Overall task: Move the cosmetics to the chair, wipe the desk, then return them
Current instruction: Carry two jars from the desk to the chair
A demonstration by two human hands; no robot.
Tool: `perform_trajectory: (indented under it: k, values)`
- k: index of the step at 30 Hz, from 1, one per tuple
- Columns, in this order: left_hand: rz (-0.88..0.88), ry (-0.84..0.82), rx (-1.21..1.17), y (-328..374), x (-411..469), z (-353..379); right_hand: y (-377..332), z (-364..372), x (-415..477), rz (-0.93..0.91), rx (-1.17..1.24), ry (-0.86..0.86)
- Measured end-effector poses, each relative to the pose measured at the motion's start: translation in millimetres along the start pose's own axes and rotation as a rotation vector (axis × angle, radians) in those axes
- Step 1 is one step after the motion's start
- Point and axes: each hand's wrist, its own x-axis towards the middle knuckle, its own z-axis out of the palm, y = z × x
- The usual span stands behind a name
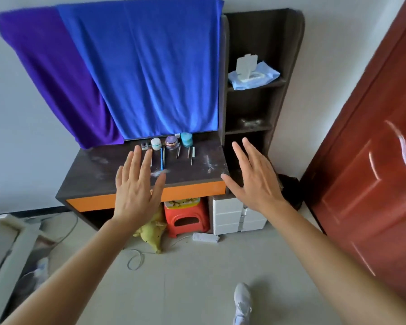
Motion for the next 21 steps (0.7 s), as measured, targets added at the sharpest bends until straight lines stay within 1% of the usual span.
perform_trajectory:
  k: [4,8,12,15,18,21]
  values:
    - [-0.029,-0.031,0.053,-19,60,34,20,53,80,-0.055,0.058,-0.054]
    - [-0.119,-0.042,0.064,-22,122,64,43,92,157,-0.073,0.121,-0.116]
    - [-0.166,-0.067,0.066,-33,172,102,64,129,221,-0.096,0.136,-0.183]
    - [-0.238,-0.108,0.037,-47,191,134,73,163,250,-0.07,0.179,-0.24]
    - [-0.274,-0.176,-0.011,-65,207,168,80,201,270,-0.049,0.226,-0.313]
    - [-0.305,-0.264,-0.071,-92,225,202,85,241,281,0.029,0.265,-0.397]
